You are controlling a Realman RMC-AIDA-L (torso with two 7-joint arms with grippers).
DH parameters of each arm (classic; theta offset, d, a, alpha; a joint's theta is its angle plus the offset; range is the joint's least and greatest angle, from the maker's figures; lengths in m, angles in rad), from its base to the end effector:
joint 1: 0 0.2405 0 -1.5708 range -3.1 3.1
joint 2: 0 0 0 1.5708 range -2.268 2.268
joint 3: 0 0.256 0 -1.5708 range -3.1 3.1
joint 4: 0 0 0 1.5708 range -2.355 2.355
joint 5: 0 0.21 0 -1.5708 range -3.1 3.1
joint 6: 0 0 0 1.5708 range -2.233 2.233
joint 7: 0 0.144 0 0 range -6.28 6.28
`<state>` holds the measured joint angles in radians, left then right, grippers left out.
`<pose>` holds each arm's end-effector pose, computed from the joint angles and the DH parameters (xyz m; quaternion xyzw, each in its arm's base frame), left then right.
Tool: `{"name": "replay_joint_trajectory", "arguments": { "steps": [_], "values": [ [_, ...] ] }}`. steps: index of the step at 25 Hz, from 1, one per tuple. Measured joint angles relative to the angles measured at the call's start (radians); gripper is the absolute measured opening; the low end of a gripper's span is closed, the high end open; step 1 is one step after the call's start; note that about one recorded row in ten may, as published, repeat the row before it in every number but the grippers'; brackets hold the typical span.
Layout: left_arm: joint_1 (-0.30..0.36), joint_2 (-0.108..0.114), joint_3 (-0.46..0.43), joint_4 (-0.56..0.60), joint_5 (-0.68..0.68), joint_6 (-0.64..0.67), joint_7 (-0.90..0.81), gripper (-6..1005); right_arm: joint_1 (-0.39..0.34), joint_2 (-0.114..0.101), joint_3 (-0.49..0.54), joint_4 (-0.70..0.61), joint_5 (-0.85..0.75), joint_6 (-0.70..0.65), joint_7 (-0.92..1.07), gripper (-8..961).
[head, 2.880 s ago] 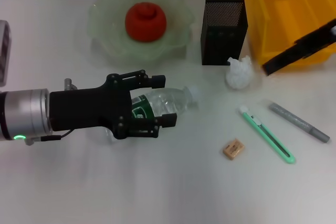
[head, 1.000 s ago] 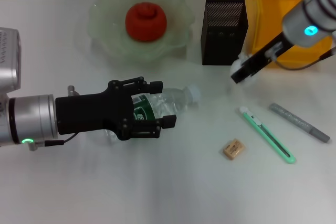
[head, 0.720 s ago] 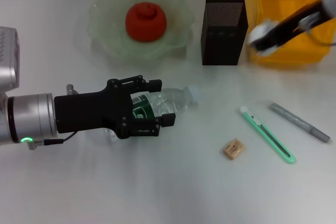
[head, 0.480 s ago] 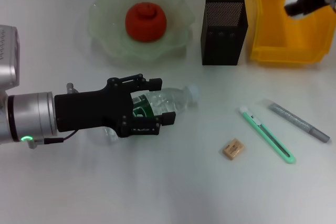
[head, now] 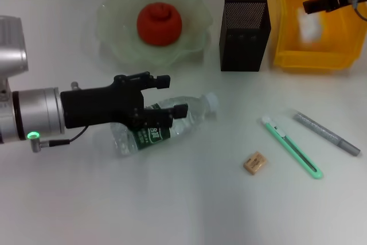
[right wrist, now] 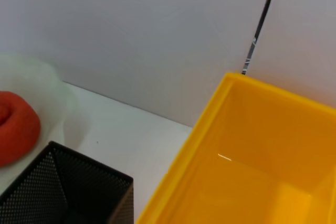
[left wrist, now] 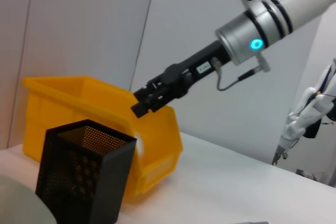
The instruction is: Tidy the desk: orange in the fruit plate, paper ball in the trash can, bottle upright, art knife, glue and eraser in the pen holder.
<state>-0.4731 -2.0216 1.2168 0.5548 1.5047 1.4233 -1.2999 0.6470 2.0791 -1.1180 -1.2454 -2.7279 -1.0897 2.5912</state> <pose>-0.2464 0.3182 -0.0340 -0.9372 -0.1929 -0.2757 0.0916 0.2022 0.4342 0.0645 -0.8367 0.3590 -0.0348 0.4121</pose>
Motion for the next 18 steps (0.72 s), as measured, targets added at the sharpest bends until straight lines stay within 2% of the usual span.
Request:
{"name": "replay_joint_trajectory", "arguments": {
  "steps": [4, 7, 9, 11, 14, 18],
  "values": [
    [-0.016, 0.010, 0.000, 0.043, 0.016, -0.007, -0.075, 841, -0.038, 0.001, 0.005, -0.025, 0.067, -0.007, -0.008, 694],
    [-0.038, 0.014, -0.005, 0.199, 0.136, -0.016, -0.260, 841, -0.123, 0.000, 0.035, -0.100, 0.243, -0.048, -0.084, 749],
    [-0.058, 0.007, -0.007, 0.304, 0.234, -0.022, -0.387, 841, -0.189, 0.000, 0.064, -0.137, 0.381, -0.080, -0.165, 768],
    [-0.098, -0.019, -0.001, 0.439, 0.376, -0.029, -0.551, 841, -0.268, 0.000, 0.094, -0.139, 0.562, -0.130, -0.288, 768],
    [-0.175, -0.050, 0.028, 0.570, 0.597, -0.038, -0.771, 841, -0.354, -0.001, 0.166, -0.060, 0.784, -0.255, -0.503, 768],
    [-0.292, -0.052, 0.144, 0.597, 0.755, -0.067, -1.041, 841, -0.408, -0.003, 0.333, 0.164, 0.928, -0.495, -0.845, 768]
  ]
}}
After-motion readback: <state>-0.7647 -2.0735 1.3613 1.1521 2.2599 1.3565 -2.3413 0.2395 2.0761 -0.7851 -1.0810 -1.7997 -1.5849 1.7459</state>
